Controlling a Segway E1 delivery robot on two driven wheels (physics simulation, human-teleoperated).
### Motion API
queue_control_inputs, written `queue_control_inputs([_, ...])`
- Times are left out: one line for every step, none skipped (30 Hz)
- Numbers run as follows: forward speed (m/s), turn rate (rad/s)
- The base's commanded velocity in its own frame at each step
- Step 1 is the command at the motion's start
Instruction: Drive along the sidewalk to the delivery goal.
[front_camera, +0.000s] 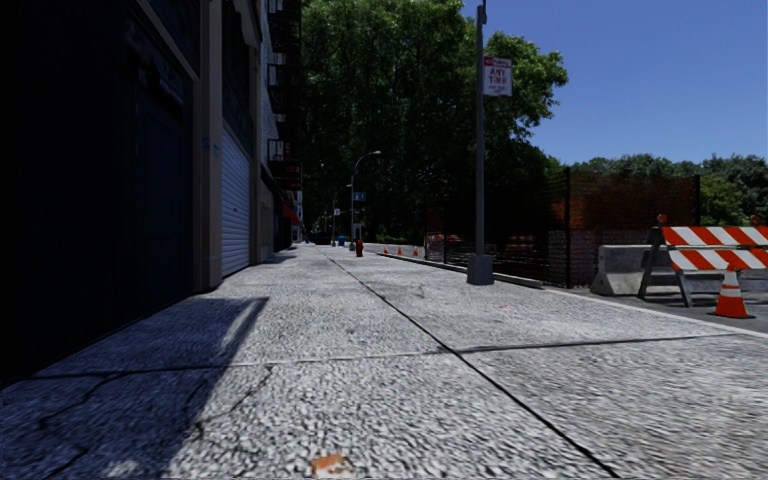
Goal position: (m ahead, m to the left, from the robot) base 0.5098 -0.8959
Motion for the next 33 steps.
queue_control_inputs([1.29, 0.00])
queue_control_inputs([1.26, 0.00])
queue_control_inputs([1.25, 0.00])
queue_control_inputs([1.23, 0.00])
queue_control_inputs([1.20, 0.00])
queue_control_inputs([1.16, 0.00])
queue_control_inputs([1.16, 0.00])
queue_control_inputs([1.11, 0.00])
queue_control_inputs([1.01, 0.00])
queue_control_inputs([0.89, 0.00])
queue_control_inputs([0.81, 0.00])
queue_control_inputs([0.75, 0.00])
queue_control_inputs([0.73, 0.00])
queue_control_inputs([0.73, 0.00])
queue_control_inputs([0.73, 0.00])
queue_control_inputs([0.73, 0.00])
queue_control_inputs([0.73, 0.00])
queue_control_inputs([0.73, 0.00])
queue_control_inputs([0.73, 0.00])
queue_control_inputs([0.73, 0.00])
queue_control_inputs([0.72, 0.00])
queue_control_inputs([0.72, 0.00])
queue_control_inputs([0.72, 0.00])
queue_control_inputs([0.71, 0.00])
queue_control_inputs([0.67, 0.00])
queue_control_inputs([0.67, 0.00])
queue_control_inputs([0.64, 0.00])
queue_control_inputs([0.52, 0.00])
queue_control_inputs([0.27, 0.00])
queue_control_inputs([0.00, 0.00])
queue_control_inputs([0.00, 0.00])
queue_control_inputs([0.00, 0.00])
queue_control_inputs([0.00, 0.00])
